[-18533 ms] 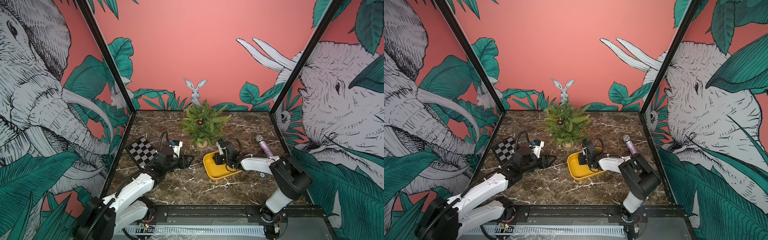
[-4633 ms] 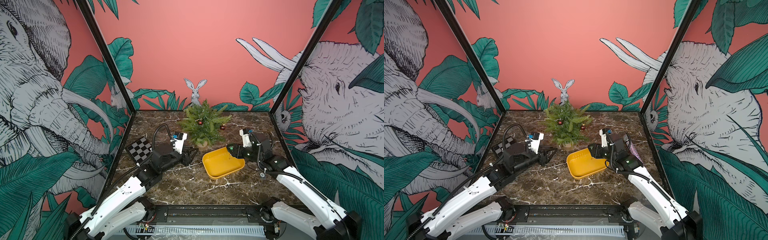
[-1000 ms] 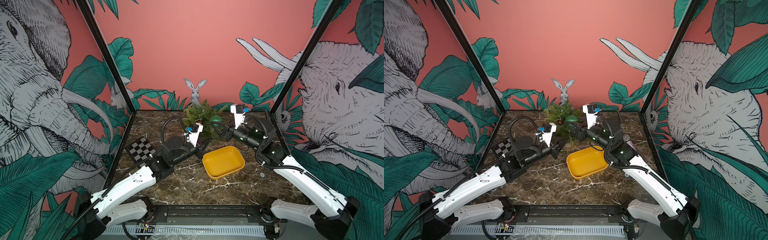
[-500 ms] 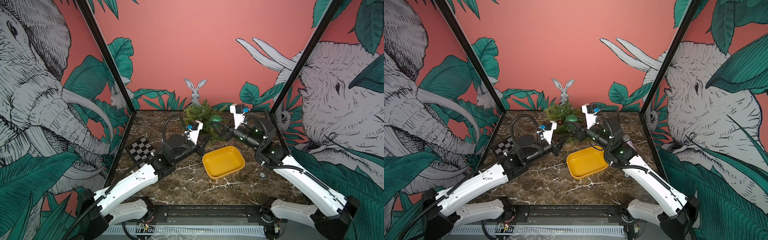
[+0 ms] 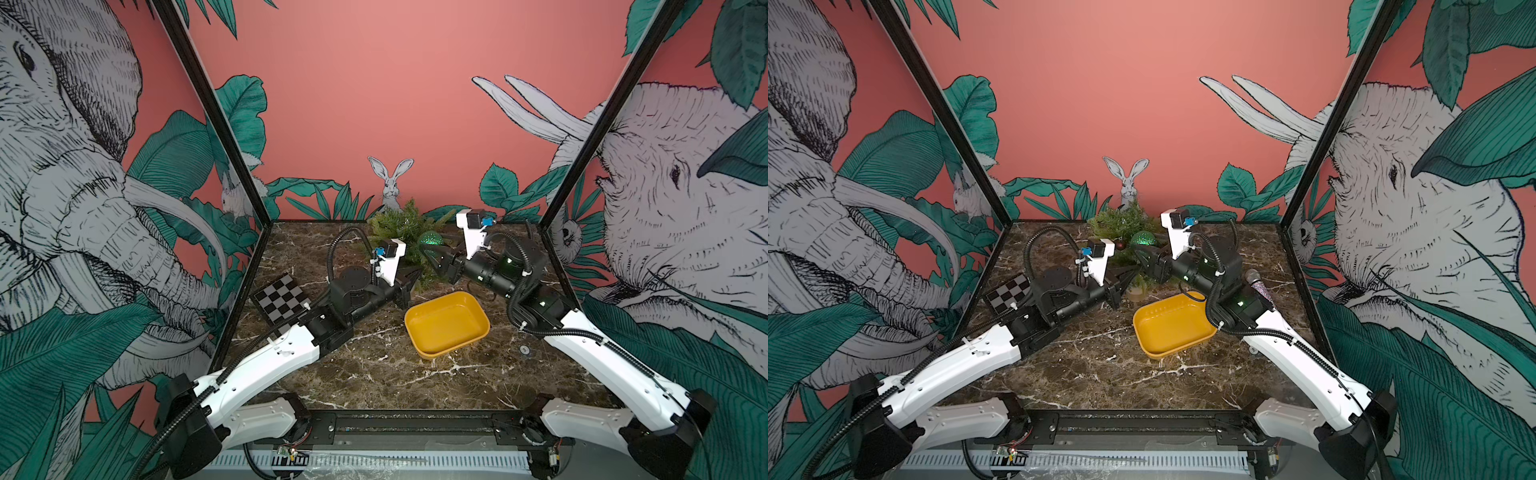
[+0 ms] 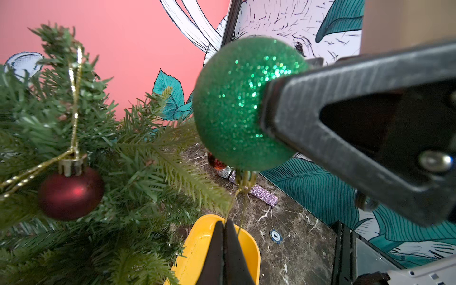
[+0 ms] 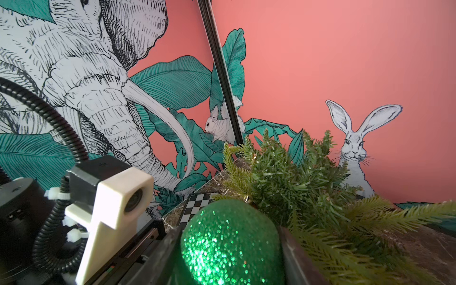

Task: Decorate the small christmas tree with ornaments
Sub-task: Hang an ornament on the christmas tree.

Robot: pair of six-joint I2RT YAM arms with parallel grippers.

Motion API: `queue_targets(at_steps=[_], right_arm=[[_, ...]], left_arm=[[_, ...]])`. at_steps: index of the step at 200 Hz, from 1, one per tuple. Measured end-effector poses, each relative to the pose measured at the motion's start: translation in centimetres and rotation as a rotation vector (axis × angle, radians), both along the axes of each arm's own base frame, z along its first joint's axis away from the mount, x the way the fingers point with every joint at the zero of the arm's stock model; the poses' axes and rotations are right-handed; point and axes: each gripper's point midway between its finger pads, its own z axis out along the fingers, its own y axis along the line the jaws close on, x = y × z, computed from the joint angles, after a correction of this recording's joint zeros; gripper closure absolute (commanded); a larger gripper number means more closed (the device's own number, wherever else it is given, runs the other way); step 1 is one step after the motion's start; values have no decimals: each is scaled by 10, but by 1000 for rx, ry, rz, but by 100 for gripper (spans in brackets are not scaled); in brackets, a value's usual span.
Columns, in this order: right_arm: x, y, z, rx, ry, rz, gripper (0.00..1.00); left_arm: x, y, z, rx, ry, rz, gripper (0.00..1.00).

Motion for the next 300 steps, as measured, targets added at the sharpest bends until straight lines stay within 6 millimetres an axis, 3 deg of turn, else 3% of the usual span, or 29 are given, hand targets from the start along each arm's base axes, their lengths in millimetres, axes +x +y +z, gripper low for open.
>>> queue_targets(at_steps=[50, 176, 199, 251, 300], right_arm=[[3, -2, 0, -13, -18, -21, 55], [16, -3, -7, -30, -41, -78, 55], [17, -4, -7, -36, -47, -93, 55], [18, -4, -16, -57, -44, -111, 55], [11, -12, -16, -54, -50, -128, 55]], left_arm=[[4, 1, 6, -16, -8, 6, 99], [14, 1, 0, -20, 17, 15, 97], [15, 1, -1, -20, 18, 18, 94], [18, 1, -3, -24, 28, 27, 76], [20, 2, -2, -27, 30, 42, 75]])
